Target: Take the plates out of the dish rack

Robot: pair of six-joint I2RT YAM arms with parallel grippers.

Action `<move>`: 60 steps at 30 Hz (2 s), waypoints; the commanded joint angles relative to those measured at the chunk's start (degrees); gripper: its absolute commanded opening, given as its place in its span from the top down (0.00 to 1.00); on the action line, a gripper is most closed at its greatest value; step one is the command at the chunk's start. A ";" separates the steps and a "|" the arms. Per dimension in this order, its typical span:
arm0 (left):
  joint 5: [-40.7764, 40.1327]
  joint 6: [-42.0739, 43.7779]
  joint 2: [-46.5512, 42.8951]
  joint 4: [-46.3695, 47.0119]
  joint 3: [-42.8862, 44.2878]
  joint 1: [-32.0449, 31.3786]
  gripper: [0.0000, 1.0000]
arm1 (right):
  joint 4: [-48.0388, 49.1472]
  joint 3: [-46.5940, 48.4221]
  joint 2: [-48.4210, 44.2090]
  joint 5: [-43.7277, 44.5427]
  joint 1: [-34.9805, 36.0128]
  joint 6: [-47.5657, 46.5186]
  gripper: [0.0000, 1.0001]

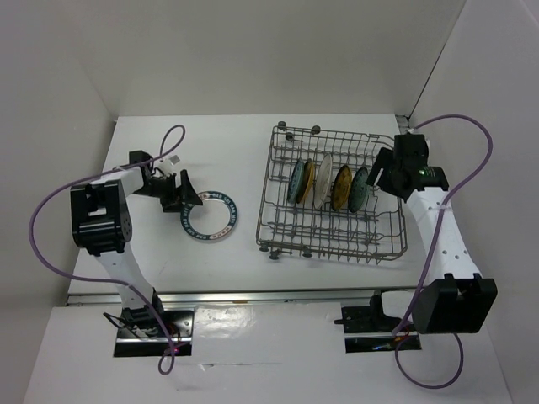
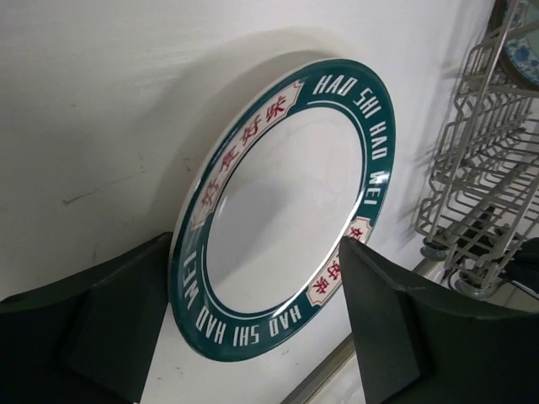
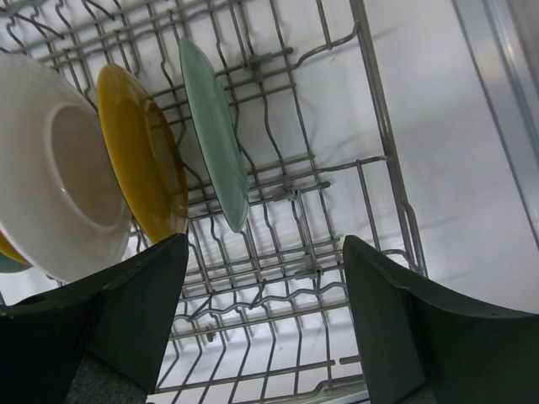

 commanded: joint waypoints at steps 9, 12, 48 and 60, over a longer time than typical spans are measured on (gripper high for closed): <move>-13.03 2.38 -13.04 -4.78 2.70 -0.98 0.00 | 14.61 -8.45 3.24 -7.73 -0.08 -3.49 0.31; -15.58 3.61 -16.82 -8.63 4.98 -1.69 0.00 | 16.02 -9.07 6.49 -7.11 -0.08 -2.96 0.37; 1.45 8.55 -39.68 -18.51 13.51 -10.12 0.00 | 24.88 12.15 3.15 -7.59 29.71 -0.54 1.00; -3.02 7.21 -38.63 -17.26 10.89 -10.12 0.00 | 57.16 5.77 21.15 -50.09 42.70 11.73 1.00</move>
